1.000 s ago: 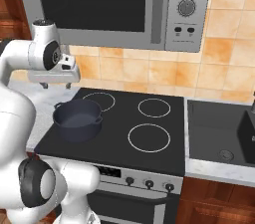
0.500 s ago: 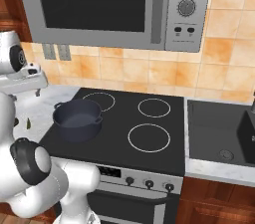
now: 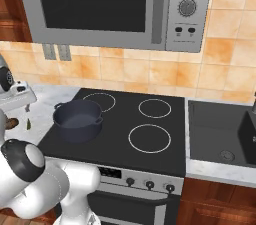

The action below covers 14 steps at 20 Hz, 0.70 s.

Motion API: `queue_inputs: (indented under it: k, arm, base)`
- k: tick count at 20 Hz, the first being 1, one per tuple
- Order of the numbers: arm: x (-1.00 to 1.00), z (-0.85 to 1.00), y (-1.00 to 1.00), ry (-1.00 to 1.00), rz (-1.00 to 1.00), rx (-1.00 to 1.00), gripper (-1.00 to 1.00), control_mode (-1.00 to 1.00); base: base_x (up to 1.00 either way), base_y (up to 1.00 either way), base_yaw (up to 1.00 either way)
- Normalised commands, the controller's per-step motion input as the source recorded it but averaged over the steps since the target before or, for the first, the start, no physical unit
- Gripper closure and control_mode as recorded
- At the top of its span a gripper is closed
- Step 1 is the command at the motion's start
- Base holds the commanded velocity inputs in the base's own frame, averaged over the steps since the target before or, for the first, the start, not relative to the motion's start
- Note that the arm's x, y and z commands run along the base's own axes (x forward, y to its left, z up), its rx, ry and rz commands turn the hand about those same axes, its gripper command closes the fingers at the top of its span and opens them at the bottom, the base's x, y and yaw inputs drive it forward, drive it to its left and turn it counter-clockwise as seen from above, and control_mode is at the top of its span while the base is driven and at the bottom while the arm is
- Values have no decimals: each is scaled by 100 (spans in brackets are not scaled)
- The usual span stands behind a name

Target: Put the potato and lemon wedge in the pot. Retrieve the spatula and lightly stir the vegetables in the pot.

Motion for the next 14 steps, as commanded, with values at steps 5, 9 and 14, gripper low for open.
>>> queue_inputs:
  k: [5, 9, 14]
  arm:
    - [8, -30, 29, -7, -3, 0, -100, -100]
    - [49, -25, 24, -5, -8, 0, -100, -100]
    - [69, -33, 30, 0, -9, 0, -100, -100]
  base:
    - [0, 0, 0]
    - [0, 0, 0]
    - [0, 0, 0]
